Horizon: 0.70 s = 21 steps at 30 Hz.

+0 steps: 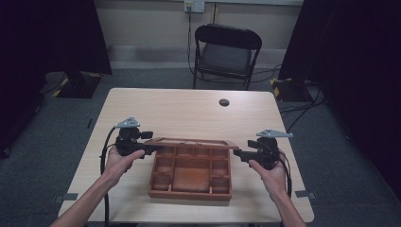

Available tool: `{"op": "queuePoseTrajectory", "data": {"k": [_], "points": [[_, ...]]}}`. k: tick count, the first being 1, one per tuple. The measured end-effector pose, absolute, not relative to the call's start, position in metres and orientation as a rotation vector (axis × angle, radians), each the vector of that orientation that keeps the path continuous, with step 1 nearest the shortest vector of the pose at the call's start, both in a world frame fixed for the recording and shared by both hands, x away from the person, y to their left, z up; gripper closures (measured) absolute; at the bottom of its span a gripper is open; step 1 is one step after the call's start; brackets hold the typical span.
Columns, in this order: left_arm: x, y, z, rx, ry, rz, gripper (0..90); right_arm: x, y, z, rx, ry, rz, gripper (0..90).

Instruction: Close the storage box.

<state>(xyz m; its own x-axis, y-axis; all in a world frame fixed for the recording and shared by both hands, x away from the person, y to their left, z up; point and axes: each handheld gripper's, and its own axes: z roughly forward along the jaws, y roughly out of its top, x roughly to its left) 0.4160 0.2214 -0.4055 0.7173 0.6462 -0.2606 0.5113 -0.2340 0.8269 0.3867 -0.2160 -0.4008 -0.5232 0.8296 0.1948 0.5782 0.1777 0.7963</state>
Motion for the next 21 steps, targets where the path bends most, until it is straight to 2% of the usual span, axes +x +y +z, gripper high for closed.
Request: {"op": "queuePoseTrajectory", "data": {"k": [12, 14, 17, 21], "points": [[0.409, 0.221, -0.407, 1.902, 0.903, 0.188, 18.1, 0.397, -0.219, -0.39, 1.378, 2.151, 1.301, 32.7], [0.409, 0.221, -0.408, 1.906, 0.904, 0.207, 16.0, 0.398, -0.216, -0.383, 1.358, 2.149, 1.323, 36.5], [0.41, 0.222, -0.409, 1.906, 0.902, 0.205, 15.3, 0.4, -0.215, -0.377, 1.357, 2.158, 1.364, 32.6], [0.411, 0.223, -0.413, 1.927, 0.913, 0.208, 13.2, 0.398, -0.2, -0.365, 1.304, 2.196, 1.389, 40.3]]}}
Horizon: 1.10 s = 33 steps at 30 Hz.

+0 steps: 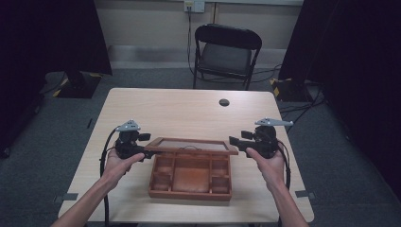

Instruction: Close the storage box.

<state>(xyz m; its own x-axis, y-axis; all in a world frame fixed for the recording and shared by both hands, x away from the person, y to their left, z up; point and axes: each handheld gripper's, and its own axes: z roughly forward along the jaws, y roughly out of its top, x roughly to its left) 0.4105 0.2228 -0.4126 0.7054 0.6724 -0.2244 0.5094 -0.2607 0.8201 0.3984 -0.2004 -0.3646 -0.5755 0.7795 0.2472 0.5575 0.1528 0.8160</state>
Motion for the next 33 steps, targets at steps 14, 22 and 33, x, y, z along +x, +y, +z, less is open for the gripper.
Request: {"op": "queuePoseTrajectory", "data": {"k": [14, 22, 33], "points": [[0.408, 0.225, -0.417, 1.93, 0.91, 0.197, 14.8, 0.391, -0.148, -0.329, 1.055, 2.405, 1.597, 50.7], [0.407, 0.226, -0.419, 1.934, 0.916, 0.197, 15.2, 0.388, -0.124, -0.325, 0.966, 2.488, 1.542, 56.4], [0.405, 0.226, -0.419, 1.943, 0.91, 0.203, 15.5, 0.387, -0.107, -0.325, 0.93, 2.62, 1.537, 65.0]]}}
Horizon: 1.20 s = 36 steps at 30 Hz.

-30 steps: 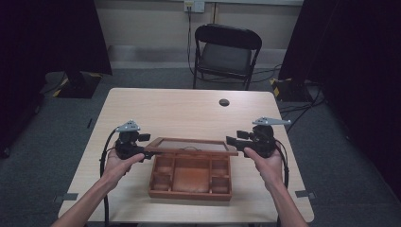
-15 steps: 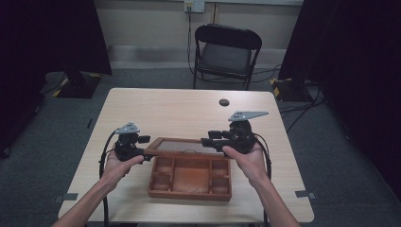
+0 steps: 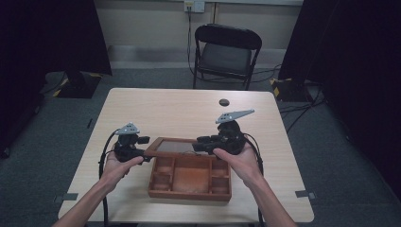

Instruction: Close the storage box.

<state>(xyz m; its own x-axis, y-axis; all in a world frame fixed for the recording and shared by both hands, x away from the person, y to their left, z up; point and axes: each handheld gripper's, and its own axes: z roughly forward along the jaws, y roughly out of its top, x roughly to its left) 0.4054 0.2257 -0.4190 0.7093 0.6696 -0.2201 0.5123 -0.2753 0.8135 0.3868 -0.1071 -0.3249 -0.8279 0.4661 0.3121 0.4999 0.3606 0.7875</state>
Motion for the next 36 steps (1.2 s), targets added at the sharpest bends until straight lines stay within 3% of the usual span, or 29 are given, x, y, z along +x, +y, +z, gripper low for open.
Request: {"op": "queuePoseTrajectory", "data": {"k": [19, 24, 36], "points": [[0.405, 0.226, -0.421, 1.967, 0.905, 0.208, 15.8, 0.389, -0.093, -0.337, -0.852, -2.508, -1.404, 72.7], [0.405, 0.224, -0.423, 1.973, 0.911, 0.212, 16.2, 0.39, -0.095, -0.34, -0.819, -2.485, -1.379, 80.9], [0.408, 0.226, -0.427, 1.992, 0.939, 0.195, 16.1, 0.389, -0.099, -0.344, -0.779, -2.51, -1.368, 81.9]]}}
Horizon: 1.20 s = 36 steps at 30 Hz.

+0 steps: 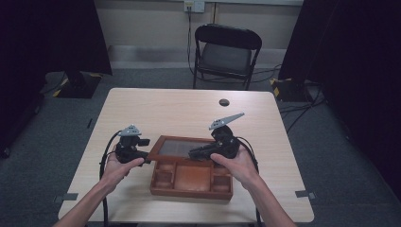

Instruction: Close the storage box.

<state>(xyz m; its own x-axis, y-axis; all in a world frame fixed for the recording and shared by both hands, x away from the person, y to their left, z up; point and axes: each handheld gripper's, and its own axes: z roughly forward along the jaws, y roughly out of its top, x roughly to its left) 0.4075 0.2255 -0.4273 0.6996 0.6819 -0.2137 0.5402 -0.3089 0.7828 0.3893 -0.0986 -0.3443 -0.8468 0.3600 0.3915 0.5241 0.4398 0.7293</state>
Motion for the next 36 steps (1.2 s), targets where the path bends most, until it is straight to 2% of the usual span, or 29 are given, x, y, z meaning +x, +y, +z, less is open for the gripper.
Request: {"op": "queuePoseTrajectory", "data": {"k": [8, 22, 36], "points": [[0.415, 0.238, -0.434, 1.97, 1.003, 0.179, 17.3, 0.388, -0.102, -0.346, -0.765, -2.517, -1.367, 81.9], [0.426, 0.264, -0.432, 1.918, 1.082, 0.225, 18.4, 0.378, -0.104, -0.357, -0.739, -2.564, -1.316, 81.8], [0.427, 0.266, -0.434, 1.912, 1.096, 0.218, 18.5, 0.367, -0.101, -0.377, -0.736, -2.602, -1.223, 81.6]]}}
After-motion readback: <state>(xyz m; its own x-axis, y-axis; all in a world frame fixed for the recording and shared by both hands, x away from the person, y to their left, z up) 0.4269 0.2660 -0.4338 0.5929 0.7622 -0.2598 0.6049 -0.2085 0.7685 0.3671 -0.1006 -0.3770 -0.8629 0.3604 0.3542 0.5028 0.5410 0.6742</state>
